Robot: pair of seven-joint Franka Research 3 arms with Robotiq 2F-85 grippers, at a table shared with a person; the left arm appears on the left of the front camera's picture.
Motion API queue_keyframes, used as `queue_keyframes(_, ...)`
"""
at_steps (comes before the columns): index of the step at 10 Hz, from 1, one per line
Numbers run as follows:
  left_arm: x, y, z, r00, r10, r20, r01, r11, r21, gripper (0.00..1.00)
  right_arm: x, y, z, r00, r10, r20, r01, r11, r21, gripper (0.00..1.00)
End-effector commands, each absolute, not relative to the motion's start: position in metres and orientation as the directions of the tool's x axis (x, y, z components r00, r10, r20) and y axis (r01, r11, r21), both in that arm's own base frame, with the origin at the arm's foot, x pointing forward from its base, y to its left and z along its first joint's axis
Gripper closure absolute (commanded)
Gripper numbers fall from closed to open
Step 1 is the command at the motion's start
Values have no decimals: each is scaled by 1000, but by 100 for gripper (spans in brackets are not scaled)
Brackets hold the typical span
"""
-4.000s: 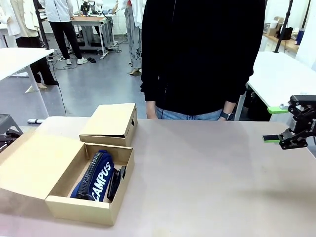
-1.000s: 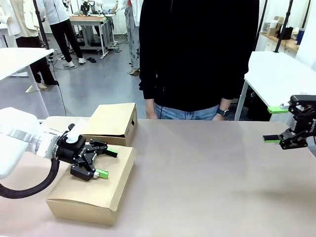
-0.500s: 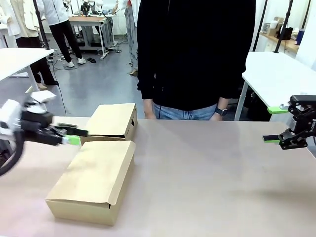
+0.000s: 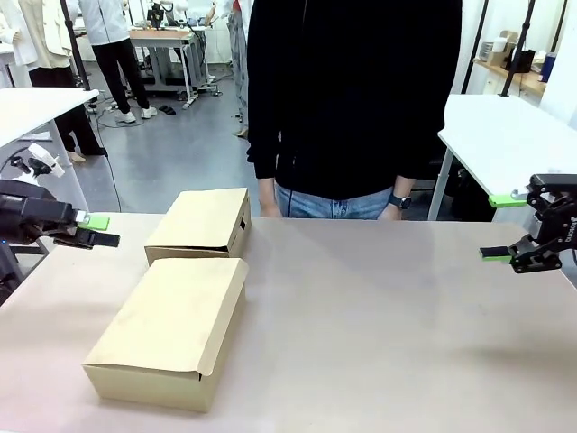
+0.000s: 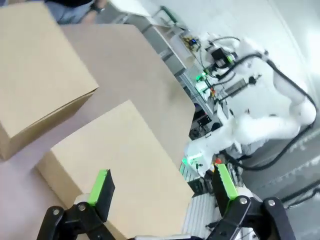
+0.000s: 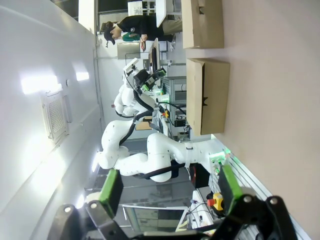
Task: Place items inside the box.
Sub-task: Close the lid of the Mailer Box closest to the robot.
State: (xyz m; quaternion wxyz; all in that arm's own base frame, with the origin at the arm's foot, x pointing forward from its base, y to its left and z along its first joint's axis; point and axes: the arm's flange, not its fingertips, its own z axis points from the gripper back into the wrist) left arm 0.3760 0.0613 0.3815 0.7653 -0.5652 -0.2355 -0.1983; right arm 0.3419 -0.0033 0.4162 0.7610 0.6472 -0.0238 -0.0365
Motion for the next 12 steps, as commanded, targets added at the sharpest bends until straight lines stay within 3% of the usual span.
queue_keyframes(1, 292, 35, 390, 853, 7, 522, 499, 287, -818, 0, 339, -5, 420, 997, -78, -24, 37, 163, 986, 0)
queue_keyframes(3, 299, 38, 387, 862, 23, 506, 484, 262, -835, 0, 339, -5, 420, 997, -78, -24, 37, 163, 986, 0)
queue_keyframes(4, 376, 60, 382, 857, -5, 515, 495, 290, -819, 0, 339, -5, 420, 997, -78, -24, 37, 163, 986, 0)
queue_keyframes(12, 376, 60, 382, 857, -5, 515, 495, 290, -819, 0, 339, -5, 420, 997, -78, -24, 37, 163, 986, 0)
